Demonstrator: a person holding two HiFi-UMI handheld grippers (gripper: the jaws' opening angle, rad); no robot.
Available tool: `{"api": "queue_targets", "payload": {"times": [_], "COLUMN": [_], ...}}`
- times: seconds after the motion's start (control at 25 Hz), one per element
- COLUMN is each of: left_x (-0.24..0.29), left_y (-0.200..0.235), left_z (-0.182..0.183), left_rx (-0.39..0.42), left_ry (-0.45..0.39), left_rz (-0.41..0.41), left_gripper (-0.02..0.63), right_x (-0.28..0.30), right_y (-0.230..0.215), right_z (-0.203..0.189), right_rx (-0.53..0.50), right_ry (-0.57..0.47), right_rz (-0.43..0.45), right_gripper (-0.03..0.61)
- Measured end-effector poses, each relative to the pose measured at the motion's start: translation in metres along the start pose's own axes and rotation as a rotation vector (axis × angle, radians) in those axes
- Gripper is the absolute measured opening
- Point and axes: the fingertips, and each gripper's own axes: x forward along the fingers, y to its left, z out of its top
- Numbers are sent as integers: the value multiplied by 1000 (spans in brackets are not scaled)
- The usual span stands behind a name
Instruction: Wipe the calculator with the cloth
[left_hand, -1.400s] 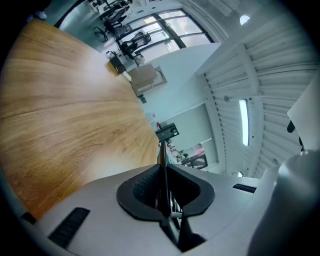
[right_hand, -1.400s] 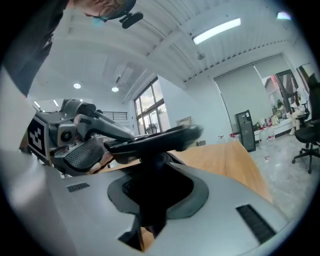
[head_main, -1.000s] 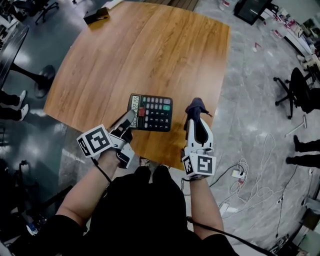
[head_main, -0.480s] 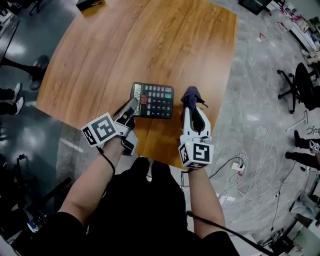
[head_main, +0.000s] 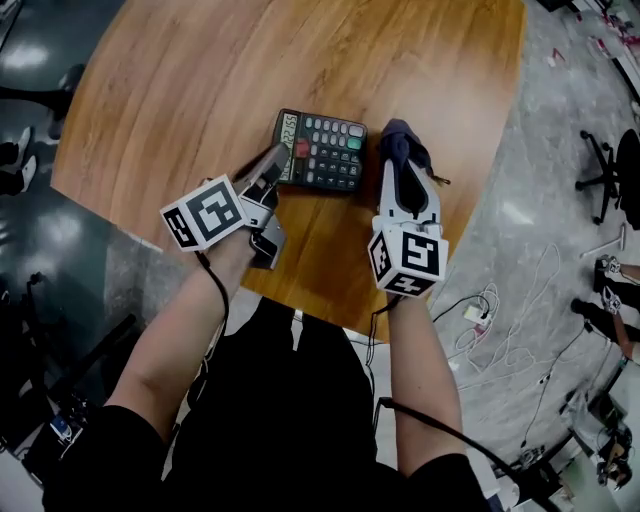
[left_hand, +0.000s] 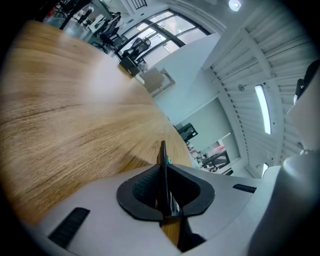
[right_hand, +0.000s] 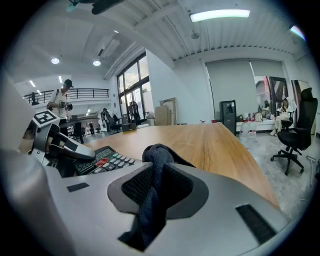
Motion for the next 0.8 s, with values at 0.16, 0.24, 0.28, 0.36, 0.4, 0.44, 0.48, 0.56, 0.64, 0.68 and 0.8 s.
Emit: {"api": "queue_targets", "payload": {"times": [0.16, 0.24, 0.28, 0.36, 0.4, 0.44, 0.48, 0.56, 0.64, 0.68, 0.8], "left_x": [14, 16, 16, 15, 14, 13, 12, 12, 13, 13, 13], "left_y": [15, 18, 19, 20, 20, 21, 22, 23, 24, 25, 23], "left_z": [-11, -10, -10, -11, -12, -12, -11, -9, -10, -13, -19], "left_rx": [11, 34, 51, 85, 99, 109, 119, 140, 167, 182, 241], "left_ry": [9, 12, 16, 28, 35, 42, 50, 66, 84, 96, 134], "left_rz": [27, 52, 68, 96, 107, 115, 125, 146, 166, 173, 162], "left_gripper": [49, 49, 51, 58, 63, 64, 74, 108, 140, 154, 206], "right_x": [17, 23, 25, 26, 26, 27, 28, 29, 27, 25, 20], "right_y": [-4, -5, -5, -3, -2, 0, 1, 3, 2, 0, -2], "right_z": [-16, -22, -25, -29, -30, -31, -30, -28, -25, -24, -18], "right_rx": [-18, -15, -7, 7, 8, 8, 6, -3, -12, -16, -18], "right_ry": [68, 133, 164, 215, 234, 250, 261, 272, 270, 266, 252], "right_rz": [-28, -51, -56, -52, -47, -41, -34, -15, -4, -3, -2], "right_gripper": [69, 69, 69, 69, 69, 69, 69, 71, 71, 73, 121]}}
